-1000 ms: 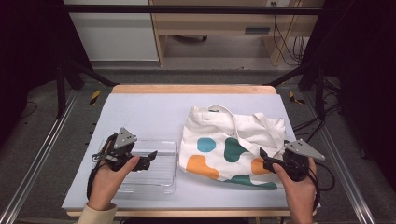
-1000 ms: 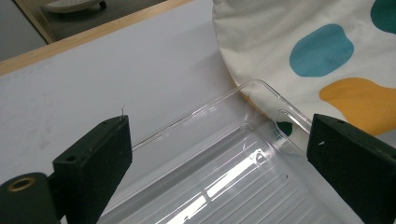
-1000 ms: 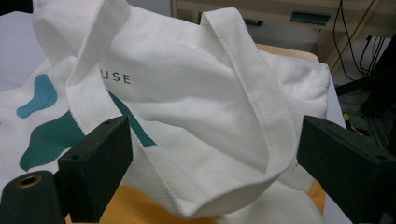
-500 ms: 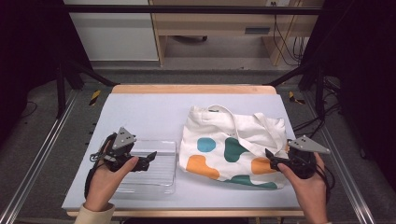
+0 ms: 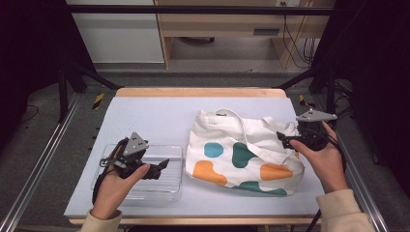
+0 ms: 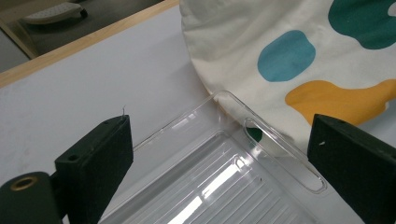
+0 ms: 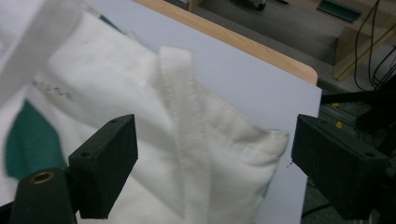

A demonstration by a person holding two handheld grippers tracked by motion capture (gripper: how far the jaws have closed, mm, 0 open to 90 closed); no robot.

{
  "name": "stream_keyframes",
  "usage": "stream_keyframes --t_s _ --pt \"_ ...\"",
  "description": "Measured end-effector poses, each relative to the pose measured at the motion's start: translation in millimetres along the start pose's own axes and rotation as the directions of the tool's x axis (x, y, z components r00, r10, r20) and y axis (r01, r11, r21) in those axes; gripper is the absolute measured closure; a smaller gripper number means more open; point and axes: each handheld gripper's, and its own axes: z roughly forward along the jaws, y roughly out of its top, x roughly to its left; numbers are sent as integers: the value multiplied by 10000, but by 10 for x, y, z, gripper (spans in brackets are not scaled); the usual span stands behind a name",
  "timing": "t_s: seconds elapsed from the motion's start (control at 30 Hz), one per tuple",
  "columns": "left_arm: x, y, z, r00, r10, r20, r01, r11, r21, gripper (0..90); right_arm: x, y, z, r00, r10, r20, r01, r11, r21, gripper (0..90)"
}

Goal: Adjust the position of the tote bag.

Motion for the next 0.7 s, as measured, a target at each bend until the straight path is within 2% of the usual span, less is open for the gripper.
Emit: stream_keyframes --t_s 0.03,0.13,0.23,0.27,0.33,0.43,0.5,0.57,0.6,0.7 --pt "0 0 0 10000 0 0 0 10000 0 69 0 0 0 10000 0 0 0 10000 0 168" --pt "-48 -7 13 9999 165 -7 -165 9998 74 69 -168 36 32 9994 327 123 -327 9995 -41 208" --pt "-71 -18 2 9997 220 -57 -220 9997 114 69 -200 43 27 9988 471 -122 -473 9988 -137 211" --pt "-77 -19 -4 9997 246 -48 -246 9996 113 69 -203 37 26 9991 414 -46 -414 9991 -128 214" --pt "-82 -11 -16 9995 315 -92 -314 9994 120 69 -198 33 25 9990 450 43 -449 9989 -116 226" --pt "-97 -9 -6 9994 337 -33 -337 9994 113 70 -98 35 76 9996 72 -265 -70 10000 57 222" --pt "-104 -12 6 9995 316 -11 -316 9994 123 69 -37 52 130 9995 -91 -297 97 9997 202 223" --pt "-103 -18 11 9995 329 2 -329 9993 158 70 -14 70 196 9996 -58 -277 64 9997 219 236" --pt "-101 -18 12 9994 340 7 -340 9993 170 69 -22 78 257 9990 153 -428 -146 9997 171 242" --pt "-112 -9 32 9995 304 21 -304 9994 135 70 -20 100 320 9979 196 -618 -179 9994 287 242"
